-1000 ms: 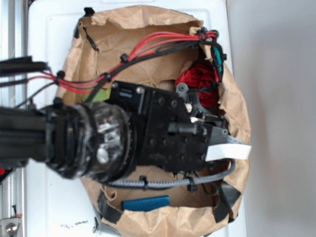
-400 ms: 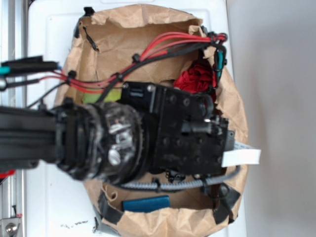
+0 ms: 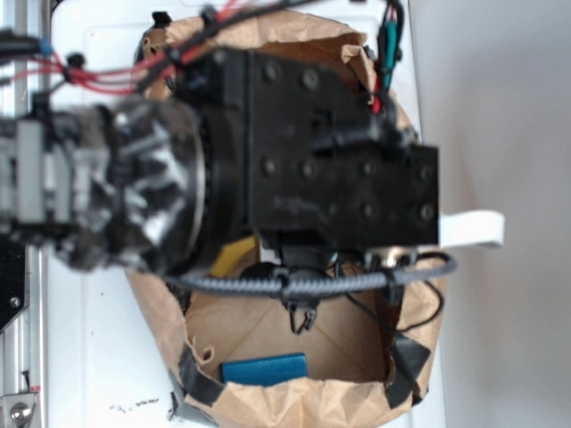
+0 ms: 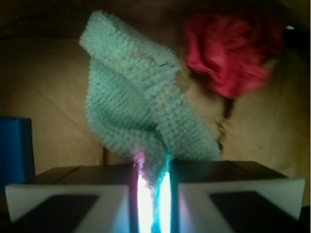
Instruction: Grab the blue cloth.
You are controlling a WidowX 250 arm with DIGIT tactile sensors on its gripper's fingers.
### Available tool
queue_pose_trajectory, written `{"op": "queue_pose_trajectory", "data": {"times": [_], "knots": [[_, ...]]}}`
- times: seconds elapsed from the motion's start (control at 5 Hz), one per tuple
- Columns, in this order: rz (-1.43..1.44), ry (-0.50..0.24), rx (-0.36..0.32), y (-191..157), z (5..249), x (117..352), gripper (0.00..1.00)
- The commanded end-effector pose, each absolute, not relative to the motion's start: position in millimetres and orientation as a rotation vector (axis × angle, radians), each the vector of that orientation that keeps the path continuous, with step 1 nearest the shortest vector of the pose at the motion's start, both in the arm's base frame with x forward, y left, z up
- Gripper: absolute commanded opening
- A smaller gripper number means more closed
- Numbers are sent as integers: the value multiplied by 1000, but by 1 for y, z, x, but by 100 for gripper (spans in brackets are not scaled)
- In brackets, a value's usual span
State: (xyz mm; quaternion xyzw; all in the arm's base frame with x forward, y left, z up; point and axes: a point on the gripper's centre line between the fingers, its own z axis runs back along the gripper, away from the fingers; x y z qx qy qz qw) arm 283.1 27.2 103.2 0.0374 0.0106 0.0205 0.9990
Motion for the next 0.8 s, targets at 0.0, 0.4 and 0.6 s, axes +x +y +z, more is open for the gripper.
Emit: {"op": "queue_pose_trajectory", "data": {"times": [0.0,0.4,0.6], "knots": [[58,-99,-34,52,170,279,0],[-4,-167,-70,42,195,263,0],[-17,-212,-52,33,202,259,0]]}}
